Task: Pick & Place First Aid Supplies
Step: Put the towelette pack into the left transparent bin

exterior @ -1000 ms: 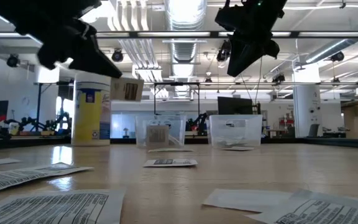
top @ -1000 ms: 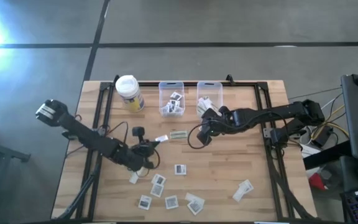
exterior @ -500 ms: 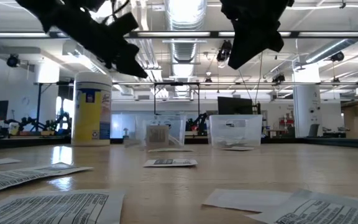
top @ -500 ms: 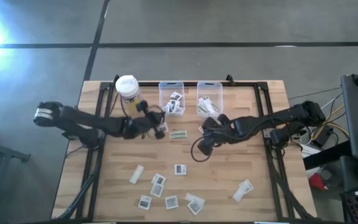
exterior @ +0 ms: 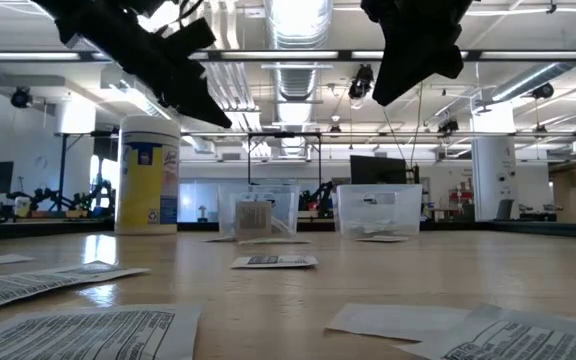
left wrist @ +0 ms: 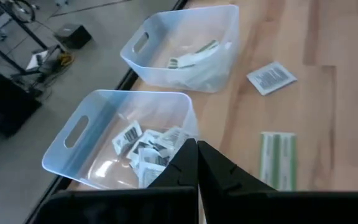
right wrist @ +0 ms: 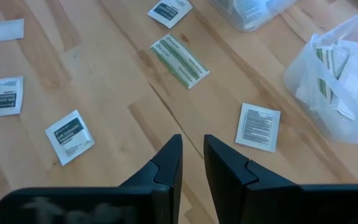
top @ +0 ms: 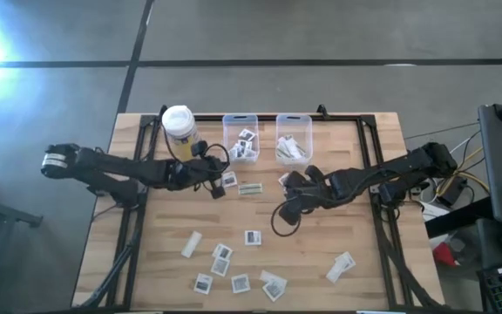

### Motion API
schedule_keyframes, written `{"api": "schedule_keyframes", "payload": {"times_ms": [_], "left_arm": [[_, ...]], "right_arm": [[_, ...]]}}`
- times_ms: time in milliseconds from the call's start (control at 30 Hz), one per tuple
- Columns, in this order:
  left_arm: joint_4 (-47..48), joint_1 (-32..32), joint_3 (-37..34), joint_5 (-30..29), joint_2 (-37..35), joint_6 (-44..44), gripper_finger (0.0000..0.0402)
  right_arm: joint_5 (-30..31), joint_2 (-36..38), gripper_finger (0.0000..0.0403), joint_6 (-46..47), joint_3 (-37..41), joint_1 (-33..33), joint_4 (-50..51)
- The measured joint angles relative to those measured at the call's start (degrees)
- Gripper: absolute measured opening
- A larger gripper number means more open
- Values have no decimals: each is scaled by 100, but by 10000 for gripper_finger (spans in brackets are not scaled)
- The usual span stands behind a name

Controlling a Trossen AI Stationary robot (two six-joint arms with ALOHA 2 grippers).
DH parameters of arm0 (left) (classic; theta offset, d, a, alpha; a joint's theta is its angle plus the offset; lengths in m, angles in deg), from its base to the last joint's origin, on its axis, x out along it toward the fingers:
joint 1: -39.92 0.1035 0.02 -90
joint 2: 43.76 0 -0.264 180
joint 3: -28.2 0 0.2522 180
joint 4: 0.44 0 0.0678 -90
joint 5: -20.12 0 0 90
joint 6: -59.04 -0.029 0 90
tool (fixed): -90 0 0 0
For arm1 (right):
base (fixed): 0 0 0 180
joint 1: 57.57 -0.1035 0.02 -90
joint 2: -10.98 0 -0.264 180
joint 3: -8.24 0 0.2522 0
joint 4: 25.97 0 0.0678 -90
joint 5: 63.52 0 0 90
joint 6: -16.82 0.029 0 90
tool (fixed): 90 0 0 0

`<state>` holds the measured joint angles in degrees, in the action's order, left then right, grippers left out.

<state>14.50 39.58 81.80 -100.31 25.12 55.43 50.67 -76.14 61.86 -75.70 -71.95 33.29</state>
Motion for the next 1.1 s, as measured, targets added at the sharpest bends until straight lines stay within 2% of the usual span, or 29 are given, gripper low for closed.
{"api": "schedule_keyframes", "payload": {"times_ms": [100, 200, 367, 467, 567, 700, 967, 1100], "left_arm": [[236, -127, 0, 226, -144, 29, 3], [490, -220, 0, 689, -246, 57, 23], [754, -288, -65, 1302, -232, 304, 88], [819, -288, -189, 1430, -101, 419, 126], [775, -271, -329, 1397, 85, 535, 150], [691, -262, -422, 1339, 408, 480, 158], [12, -104, -450, 96, 1196, 451, 153], [-218, 91, -450, 0, 1549, 477, 153]], "right_arm": [[2, -2, 63, 80, 16, -26, 6], [2, -2, 63, 148, 42, -41, 3], [6, -2, 63, 264, 146, -51, -72], [8, -2, 63, 303, 243, -51, -153], [4, -2, 63, 306, 373, -51, -279], [-1, -2, 63, 368, 481, -51, -405], [-4, -2, 63, 404, 517, -51, -412], [-11, -2, 63, 390, 517, -51, -411]]}}
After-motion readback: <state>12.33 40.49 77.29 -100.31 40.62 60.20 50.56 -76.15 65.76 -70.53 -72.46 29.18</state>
